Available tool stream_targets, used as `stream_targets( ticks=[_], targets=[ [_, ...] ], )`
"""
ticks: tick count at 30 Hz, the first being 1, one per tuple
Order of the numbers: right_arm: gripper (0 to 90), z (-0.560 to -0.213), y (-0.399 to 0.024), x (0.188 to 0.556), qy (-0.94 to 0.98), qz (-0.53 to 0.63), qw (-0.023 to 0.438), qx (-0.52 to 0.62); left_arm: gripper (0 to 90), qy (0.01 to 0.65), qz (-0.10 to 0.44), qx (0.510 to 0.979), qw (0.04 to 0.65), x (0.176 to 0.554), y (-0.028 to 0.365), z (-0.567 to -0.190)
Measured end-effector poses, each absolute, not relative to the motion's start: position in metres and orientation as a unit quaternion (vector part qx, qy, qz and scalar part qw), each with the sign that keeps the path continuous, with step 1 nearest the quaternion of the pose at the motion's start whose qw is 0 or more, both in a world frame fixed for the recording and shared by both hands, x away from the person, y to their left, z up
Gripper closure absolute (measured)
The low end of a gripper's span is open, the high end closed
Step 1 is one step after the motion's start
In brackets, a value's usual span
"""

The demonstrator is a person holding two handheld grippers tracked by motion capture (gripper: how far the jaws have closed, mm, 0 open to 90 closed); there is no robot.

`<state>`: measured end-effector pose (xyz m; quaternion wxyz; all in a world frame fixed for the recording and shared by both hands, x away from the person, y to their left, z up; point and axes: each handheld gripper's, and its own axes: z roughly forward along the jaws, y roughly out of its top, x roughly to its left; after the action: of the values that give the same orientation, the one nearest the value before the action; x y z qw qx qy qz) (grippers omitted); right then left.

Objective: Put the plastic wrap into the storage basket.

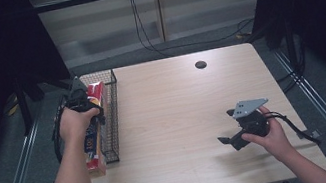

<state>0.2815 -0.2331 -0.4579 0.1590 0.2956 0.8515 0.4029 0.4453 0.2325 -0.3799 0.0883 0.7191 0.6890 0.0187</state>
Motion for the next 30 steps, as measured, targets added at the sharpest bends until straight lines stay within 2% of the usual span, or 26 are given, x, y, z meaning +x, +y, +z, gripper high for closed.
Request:
stream_targets(
  ticks=[30],
  targets=[
    [0.9,-0.459,-0.233,0.282,0.853,0.404,0.155,0.29,41.4,0.701,0.013,0.71,0.07,0.457,0.233,-0.4]
  ],
)
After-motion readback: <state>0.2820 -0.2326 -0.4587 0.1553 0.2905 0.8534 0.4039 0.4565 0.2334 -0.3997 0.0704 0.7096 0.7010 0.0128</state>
